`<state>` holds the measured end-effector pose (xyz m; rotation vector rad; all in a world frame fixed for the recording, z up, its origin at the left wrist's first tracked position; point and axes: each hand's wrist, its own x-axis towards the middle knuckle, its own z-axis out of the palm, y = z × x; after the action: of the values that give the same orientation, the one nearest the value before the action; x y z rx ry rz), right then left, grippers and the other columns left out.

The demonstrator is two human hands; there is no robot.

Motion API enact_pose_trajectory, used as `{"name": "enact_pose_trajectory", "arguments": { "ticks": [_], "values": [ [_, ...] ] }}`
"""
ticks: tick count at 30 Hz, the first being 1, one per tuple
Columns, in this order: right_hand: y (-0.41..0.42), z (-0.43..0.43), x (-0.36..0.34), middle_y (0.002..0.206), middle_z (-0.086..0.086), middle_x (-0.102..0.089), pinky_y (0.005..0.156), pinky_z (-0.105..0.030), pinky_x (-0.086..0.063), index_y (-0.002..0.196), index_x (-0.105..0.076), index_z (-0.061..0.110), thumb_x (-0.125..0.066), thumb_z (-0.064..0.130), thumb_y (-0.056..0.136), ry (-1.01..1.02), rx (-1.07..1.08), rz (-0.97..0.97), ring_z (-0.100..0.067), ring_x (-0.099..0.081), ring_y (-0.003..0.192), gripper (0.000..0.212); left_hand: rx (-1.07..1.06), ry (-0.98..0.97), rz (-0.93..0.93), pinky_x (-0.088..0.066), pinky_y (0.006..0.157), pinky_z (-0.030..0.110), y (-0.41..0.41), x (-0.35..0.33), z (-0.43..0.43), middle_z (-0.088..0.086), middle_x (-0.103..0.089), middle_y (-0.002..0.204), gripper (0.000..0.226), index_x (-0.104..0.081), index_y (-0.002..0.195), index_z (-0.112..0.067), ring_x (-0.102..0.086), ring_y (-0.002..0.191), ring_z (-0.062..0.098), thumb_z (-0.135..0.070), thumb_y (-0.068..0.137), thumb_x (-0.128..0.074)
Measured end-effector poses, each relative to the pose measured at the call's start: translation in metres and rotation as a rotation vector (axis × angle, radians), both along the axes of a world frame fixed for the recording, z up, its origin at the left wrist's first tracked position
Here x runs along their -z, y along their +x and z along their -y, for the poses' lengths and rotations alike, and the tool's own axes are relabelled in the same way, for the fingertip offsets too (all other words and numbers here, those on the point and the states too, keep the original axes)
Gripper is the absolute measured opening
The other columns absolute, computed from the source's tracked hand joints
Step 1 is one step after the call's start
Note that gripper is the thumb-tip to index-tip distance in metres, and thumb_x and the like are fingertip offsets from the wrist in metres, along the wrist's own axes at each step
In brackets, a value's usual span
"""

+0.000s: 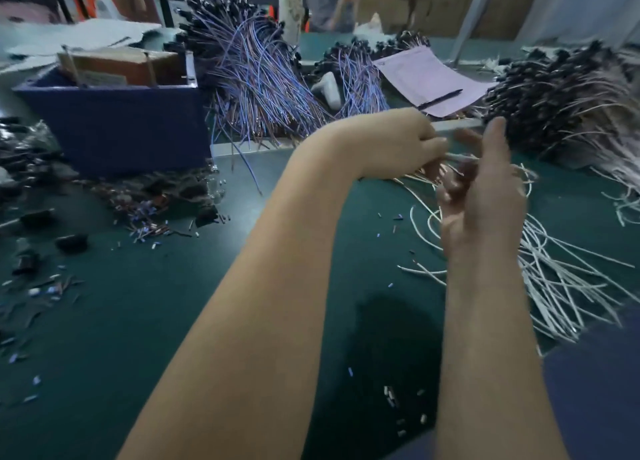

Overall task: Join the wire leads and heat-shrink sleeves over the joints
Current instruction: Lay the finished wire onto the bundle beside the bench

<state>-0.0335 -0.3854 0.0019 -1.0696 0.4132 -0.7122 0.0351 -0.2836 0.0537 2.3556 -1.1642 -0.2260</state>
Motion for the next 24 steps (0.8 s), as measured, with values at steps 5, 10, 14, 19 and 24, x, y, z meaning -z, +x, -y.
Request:
{"name": "enact_pose_trajectory", "arguments": {
  "ticks": [5,10,14,19,24],
  "values": [
    [-0.009,0.022,0.005,0.054,0.003,-0.056,0.042,-0.015,-0.041,0.078,-0.059,0.011,-0.059,0.022,0.093,0.37,0.361,0.295,-0.006,-0.053,0.045,0.018,-0.161,-0.093,0.103,-0.039,0.058,0.016,0.015,0.01,0.023,-0.004,-0.047,0.062,0.026,-0.064,0.088,-0.015,-0.046,0.06,0.014,-0.029,0.1,-0.046],
    [-0.001,0.021,0.021,0.073,-0.009,-0.064,0.062,-0.018,-0.056,0.08,-0.057,-0.001,-0.053,0.006,0.094,0.605,0.324,0.293,-0.011,-0.063,0.056,0.016,-0.442,-0.025,0.236,-0.007,0.113,0.055,0.027,0.041,0.067,0.01,-0.032,0.145,0.039,-0.053,0.128,-0.024,-0.016,0.139,0.034,-0.01,0.092,-0.047],
    [0.011,0.015,0.028,0.079,-0.01,-0.056,0.087,-0.027,-0.052,0.076,-0.052,0.001,-0.042,0.001,0.094,0.631,0.187,0.106,-0.017,-0.058,0.072,0.021,-0.459,-0.058,0.02,-0.034,0.106,0.047,0.028,0.079,0.078,0.013,-0.04,0.137,0.041,-0.052,0.128,-0.014,-0.039,0.128,0.035,-0.005,0.089,-0.043],
    [0.018,0.015,0.034,0.099,-0.006,-0.055,0.088,-0.031,-0.047,0.083,-0.052,0.008,-0.042,0.01,0.097,0.509,0.157,-0.075,-0.02,-0.054,0.095,0.017,-0.335,0.015,-0.153,-0.042,0.101,0.041,0.028,0.098,0.074,0.012,-0.056,0.129,0.036,-0.058,0.124,-0.012,-0.05,0.12,0.032,-0.012,0.091,-0.044],
    [0.024,0.005,0.031,0.092,-0.001,-0.053,0.075,-0.027,-0.048,0.096,-0.056,0.01,-0.045,0.01,0.094,0.455,0.147,-0.107,-0.018,-0.052,0.092,0.011,-0.344,-0.181,-0.244,-0.045,0.08,0.028,0.026,0.089,0.054,0.015,-0.064,0.114,0.033,-0.063,0.115,-0.007,-0.058,0.099,0.029,-0.007,0.091,-0.04]
  ]
}}
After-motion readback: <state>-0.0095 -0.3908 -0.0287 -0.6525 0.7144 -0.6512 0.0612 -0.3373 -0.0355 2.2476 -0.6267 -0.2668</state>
